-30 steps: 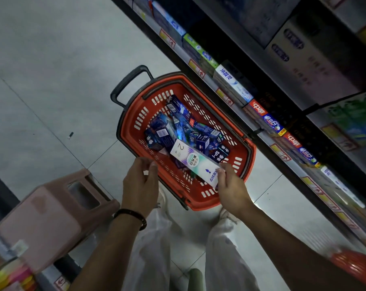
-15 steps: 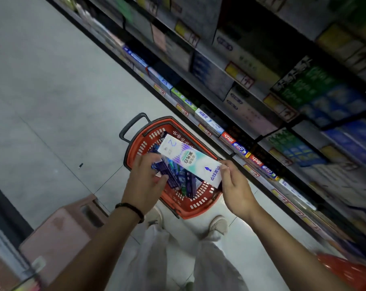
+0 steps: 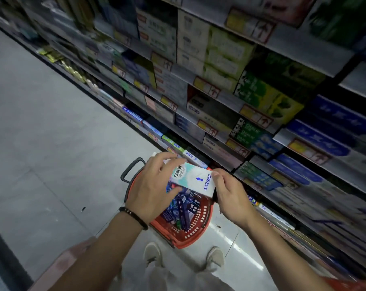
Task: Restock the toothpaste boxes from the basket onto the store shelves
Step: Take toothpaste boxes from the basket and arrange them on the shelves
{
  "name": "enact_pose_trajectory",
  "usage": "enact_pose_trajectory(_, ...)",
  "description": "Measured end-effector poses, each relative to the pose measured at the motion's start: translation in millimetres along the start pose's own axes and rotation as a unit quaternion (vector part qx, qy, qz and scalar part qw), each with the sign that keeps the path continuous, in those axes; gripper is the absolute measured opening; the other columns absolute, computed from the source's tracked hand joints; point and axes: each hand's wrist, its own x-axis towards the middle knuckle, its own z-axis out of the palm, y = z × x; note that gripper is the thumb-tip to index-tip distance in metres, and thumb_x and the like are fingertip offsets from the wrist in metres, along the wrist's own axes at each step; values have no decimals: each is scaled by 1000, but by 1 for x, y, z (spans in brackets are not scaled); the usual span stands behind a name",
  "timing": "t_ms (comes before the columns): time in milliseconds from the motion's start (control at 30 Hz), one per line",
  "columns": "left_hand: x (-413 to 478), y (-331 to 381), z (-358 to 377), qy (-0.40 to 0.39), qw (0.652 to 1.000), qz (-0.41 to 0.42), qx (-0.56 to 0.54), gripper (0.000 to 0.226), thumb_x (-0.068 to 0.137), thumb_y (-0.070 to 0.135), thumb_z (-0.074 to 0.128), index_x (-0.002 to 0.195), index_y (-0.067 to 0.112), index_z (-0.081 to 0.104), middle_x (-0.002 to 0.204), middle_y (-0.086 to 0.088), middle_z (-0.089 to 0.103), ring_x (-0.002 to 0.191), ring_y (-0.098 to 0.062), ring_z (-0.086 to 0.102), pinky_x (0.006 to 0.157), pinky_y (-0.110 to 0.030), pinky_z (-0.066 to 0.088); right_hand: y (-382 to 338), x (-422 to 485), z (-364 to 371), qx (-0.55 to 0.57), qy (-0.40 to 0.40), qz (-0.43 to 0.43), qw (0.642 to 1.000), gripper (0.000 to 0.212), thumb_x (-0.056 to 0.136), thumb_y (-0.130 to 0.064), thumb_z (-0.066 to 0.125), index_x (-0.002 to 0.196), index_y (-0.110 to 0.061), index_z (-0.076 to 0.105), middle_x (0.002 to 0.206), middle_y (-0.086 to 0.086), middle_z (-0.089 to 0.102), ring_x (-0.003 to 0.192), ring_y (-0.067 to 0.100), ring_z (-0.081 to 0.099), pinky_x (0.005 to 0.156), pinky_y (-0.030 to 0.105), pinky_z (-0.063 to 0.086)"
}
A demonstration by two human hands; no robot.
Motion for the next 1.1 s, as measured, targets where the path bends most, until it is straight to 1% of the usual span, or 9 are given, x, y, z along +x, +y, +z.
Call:
enact_pose_trajectory(233, -3, 54, -27, 89, 990, 76, 73, 60, 74, 24, 94, 129, 19, 70, 133, -7, 59, 120, -28, 53, 89, -45, 59, -66, -35, -34, 54, 42, -35, 997, 44, 114, -38, 36, 88, -16, 63, 67, -2, 61, 57, 7, 56, 55, 25, 41)
enact_pose_trajectory(400, 1, 75, -45, 185, 967, 150, 86, 42, 80, 8, 85, 120, 17, 77, 124, -5, 68, 109, -29, 58, 90, -42, 56, -93, -58, -52, 77, 66, -59, 993, 50, 110, -53, 37, 90, -17, 65, 80, 12, 70, 74, 31, 66, 67, 47, 49)
enact_pose_trajectory(533, 6, 93, -55, 235, 948, 188, 104, 36, 84, 8, 81, 119, 15, 79, 120, -5, 72, 107, -29, 60, 91, -40, 55, -114, -71, -71, 97, 87, -70, 989, 47, 110, -49, 43, 90, -17, 69, 78, 10, 74, 65, 22, 68, 64, 43, 50)
enact_pose_trajectory(700, 17, 112, -68, 290, 928, 218, 89, 22, 94, 21, 71, 112, 14, 81, 111, -4, 75, 99, -28, 61, 79, -40, 58, -141, -89, -98, 160, 77, -94, 980, 47, 102, -59, 50, 95, -17, 70, 80, 5, 78, 67, 20, 71, 65, 43, 51)
enact_pose_trajectory(767, 24, 124, -74, 306, 921, 228, 78, 28, 100, 28, 61, 106, 11, 83, 107, -4, 75, 95, -26, 62, 78, -38, 59, -152, -92, -108, 182, 78, -110, 974, 51, 101, -61, 55, 93, -12, 67, 73, 4, 75, 60, 21, 65, 59, 39, 48)
enact_pose_trajectory(833, 31, 134, -80, 322, 915, 236, 59, 24, 98, 26, 63, 109, 13, 81, 106, -3, 75, 96, -24, 61, 80, -33, 57, -161, -94, -118, 190, 83, -138, 968, 51, 101, -60, 58, 89, -11, 65, 64, -4, 69, 54, 10, 56, 54, 31, 42)
enact_pose_trajectory(867, 34, 138, -83, 326, 914, 236, 53, 22, 93, 20, 69, 112, 16, 78, 107, -2, 75, 96, -23, 60, 82, -31, 56, -166, -96, -123, 194, 84, -154, 965, 49, 98, -61, 58, 87, -14, 64, 62, -8, 66, 52, 6, 54, 54, 28, 40)
enact_pose_trajectory(967, 46, 153, -92, 345, 909, 234, 24, 52, 70, 8, 92, 115, 20, 69, 106, 0, 74, 94, -22, 63, 85, -25, 53, -169, -95, -134, 243, 86, -210, 943, 41, 101, -57, 60, 88, -18, 67, 60, -12, 60, 52, 3, 49, 52, 21, 38)
enact_pose_trajectory(1100, 62, 174, -103, 356, 902, 243, -9, 52, 72, 26, 94, 115, 22, 65, 110, -1, 75, 96, -21, 68, 83, -27, 56, -174, -90, -145, 315, 77, -237, 916, 43, 103, -53, 57, 83, -16, 64, 68, -5, 55, 58, 9, 47, 53, 20, 41)
